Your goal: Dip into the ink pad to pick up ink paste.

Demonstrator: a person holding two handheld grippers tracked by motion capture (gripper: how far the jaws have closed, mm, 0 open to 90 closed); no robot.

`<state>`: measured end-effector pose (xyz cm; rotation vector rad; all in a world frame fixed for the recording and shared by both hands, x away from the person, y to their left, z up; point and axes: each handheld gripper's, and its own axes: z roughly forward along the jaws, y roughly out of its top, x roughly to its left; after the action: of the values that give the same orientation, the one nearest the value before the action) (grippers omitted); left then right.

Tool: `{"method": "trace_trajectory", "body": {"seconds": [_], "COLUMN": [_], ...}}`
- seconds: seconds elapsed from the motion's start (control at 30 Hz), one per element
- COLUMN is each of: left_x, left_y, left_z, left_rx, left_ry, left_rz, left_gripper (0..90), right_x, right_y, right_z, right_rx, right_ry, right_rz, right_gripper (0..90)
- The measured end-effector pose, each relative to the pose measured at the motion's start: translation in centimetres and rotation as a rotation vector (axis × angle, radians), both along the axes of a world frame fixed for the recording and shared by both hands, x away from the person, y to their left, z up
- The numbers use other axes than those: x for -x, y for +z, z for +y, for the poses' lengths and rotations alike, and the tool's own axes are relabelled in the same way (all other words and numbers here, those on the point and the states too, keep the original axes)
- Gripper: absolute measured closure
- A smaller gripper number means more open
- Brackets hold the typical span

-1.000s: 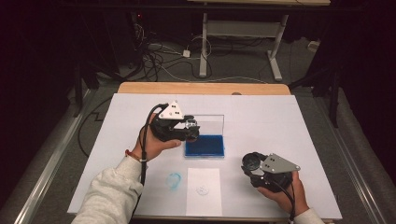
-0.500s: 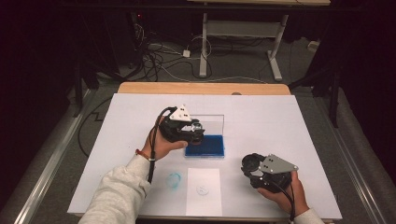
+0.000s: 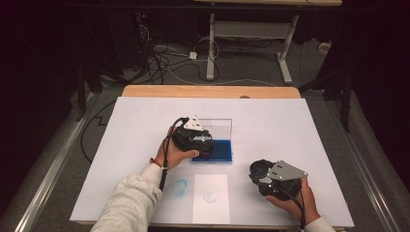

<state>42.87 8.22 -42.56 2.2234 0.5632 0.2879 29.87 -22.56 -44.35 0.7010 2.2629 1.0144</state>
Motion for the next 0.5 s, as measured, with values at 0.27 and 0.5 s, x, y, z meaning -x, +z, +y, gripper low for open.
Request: {"method": "trace_trajectory", "body": {"seconds": [0.27,0.5], "left_x": [-0.5,-0.7], "left_y": [-0.7,-1.1], "left_z": [-0.2,-0.6], "left_rx": [0.007,0.026], "left_ry": [0.021,0.026], "left_rz": [0.008,-0.002], "left_gripper": [54.7,54.7], "right_x": [0.0,-0.2], "right_y": [-0.1,-0.2], "right_z": [0.0,0.0], "right_rx": [0.011,0.007], "right_ry": [0.003,0.012], "right_rz": [0.004,0.023], "right_gripper": [39.0,39.0]}}
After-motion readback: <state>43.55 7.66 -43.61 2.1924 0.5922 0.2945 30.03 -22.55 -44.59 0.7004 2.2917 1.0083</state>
